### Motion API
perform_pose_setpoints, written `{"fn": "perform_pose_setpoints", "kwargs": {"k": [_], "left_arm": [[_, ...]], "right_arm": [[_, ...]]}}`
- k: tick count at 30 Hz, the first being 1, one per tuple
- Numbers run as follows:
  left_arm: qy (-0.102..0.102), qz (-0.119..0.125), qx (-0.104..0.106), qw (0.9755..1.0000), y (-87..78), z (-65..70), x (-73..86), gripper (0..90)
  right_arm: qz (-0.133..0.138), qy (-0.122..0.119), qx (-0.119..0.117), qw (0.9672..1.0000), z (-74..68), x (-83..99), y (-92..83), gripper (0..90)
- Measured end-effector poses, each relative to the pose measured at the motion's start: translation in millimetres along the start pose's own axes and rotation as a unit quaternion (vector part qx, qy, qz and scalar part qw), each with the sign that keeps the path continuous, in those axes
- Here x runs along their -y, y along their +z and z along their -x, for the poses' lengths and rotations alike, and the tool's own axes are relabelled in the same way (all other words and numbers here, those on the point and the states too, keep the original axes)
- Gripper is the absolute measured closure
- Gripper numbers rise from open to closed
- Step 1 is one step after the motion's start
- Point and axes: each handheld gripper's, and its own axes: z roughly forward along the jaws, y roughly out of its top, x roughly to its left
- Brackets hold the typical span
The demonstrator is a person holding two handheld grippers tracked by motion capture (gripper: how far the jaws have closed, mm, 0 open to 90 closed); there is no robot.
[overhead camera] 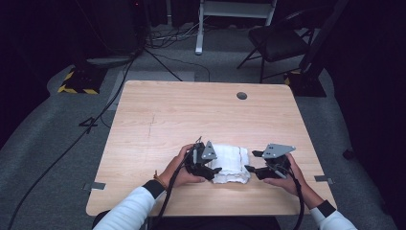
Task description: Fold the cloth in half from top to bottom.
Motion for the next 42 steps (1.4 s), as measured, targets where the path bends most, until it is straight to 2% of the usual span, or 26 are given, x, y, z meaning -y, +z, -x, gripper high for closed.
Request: {"fn": "perform_pose_setpoints", "kwargs": {"k": [4,6,11,14,16,19,22,24,26,28,30,37,42], "left_arm": [[0.026,-0.029,-0.002,0.9992,10.2,8.5,4.6,25.4],[0.032,-0.044,-0.006,0.9985,13.7,12.1,9.6,24.9],[0.036,-0.046,-0.004,0.9983,12.6,16.1,17.3,24.7],[0.035,-0.051,-0.007,0.9980,10.3,14.7,18.9,20.8],[0.033,-0.046,-0.009,0.9984,7.0,13.5,20.1,20.6],[0.036,-0.046,-0.015,0.9982,-2.5,11.9,20.8,20.2],[0.036,-0.038,-0.032,0.9981,-14.0,9.3,24.4,19.9],[0.029,-0.036,-0.046,0.9978,-23.9,6.6,29.3,19.8],[0.026,-0.033,-0.051,0.9978,-31.0,5.3,34.6,19.8],[0.027,-0.037,-0.068,0.9966,-39.6,5.5,41.7,19.4],[0.025,-0.041,-0.074,0.9961,-45.3,4.8,47.1,19.3],[0.013,-0.054,-0.101,0.9934,-65.1,1.4,69.8,19.8],[0.002,-0.060,-0.121,0.9908,-74.6,-2.2,82.8,19.6]], "right_arm": [[-0.023,-0.019,-0.012,0.9995,-8.7,4.2,8.2,33.0],[-0.036,-0.031,-0.014,0.9988,-13.7,8.0,9.6,31.9],[-0.058,-0.053,-0.020,0.9967,-25.0,17.4,11.3,29.6],[-0.060,-0.051,-0.019,0.9967,-24.8,18.9,11.4,28.6],[-0.052,-0.044,-0.020,0.9975,-22.5,17.2,9.4,28.6],[-0.043,-0.042,-0.016,0.9981,-19.5,13.8,3.2,28.6],[-0.031,-0.036,-0.008,0.9988,-15.8,11.2,-4.6,28.6],[-0.028,-0.034,-0.001,0.9990,-13.3,10.0,-9.9,28.6],[-0.022,-0.029,0.002,0.9993,-10.0,9.1,-16.6,28.6],[-0.023,-0.029,0.006,0.9993,-8.0,9.3,-21.2,28.6],[-0.020,-0.028,0.015,0.9993,-5.8,11.2,-27.2,28.6],[-0.038,-0.028,0.044,0.9979,0.3,24.4,-41.1,28.6],[-0.044,-0.014,0.062,0.9970,7.3,37.1,-48.8,28.6]]}}
